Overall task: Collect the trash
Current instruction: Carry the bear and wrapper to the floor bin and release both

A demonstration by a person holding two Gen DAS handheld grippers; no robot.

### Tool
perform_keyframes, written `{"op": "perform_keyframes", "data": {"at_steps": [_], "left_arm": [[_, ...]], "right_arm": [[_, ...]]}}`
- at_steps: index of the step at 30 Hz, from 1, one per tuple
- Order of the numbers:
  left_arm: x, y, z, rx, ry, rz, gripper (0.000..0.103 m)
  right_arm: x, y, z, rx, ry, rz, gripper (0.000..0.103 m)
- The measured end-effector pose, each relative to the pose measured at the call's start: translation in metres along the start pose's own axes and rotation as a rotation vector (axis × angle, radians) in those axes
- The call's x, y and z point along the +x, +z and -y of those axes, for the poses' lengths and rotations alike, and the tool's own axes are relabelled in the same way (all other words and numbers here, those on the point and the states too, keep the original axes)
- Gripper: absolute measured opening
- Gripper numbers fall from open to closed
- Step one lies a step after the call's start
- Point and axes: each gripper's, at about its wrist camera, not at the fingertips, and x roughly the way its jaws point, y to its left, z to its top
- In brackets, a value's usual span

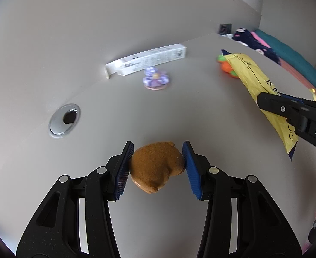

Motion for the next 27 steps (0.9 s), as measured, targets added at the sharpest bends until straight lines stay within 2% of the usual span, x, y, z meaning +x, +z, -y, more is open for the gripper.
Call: {"op": "perform_keyframes", "data": {"at_steps": [10,20,27], "left_arm": [[-0.040,-0.019,0.064,0.073,-0.063,0.046,0.047],[-0.071,-0.039,0.138,0.215,-0.107,0.090,0.047],[-0.094,-0.061,0.195,0.299,-0.187,0.111,0.047]], "right_arm": [[-0.062,-0.042,0.043,0.075,0.028,0.050,0.019],[-0.118,-0.094,0.095,0.179,0.009,0.117,0.019],[-0.157,-0.132,0.138,0.259,-0.032,0.153,0.019]]}}
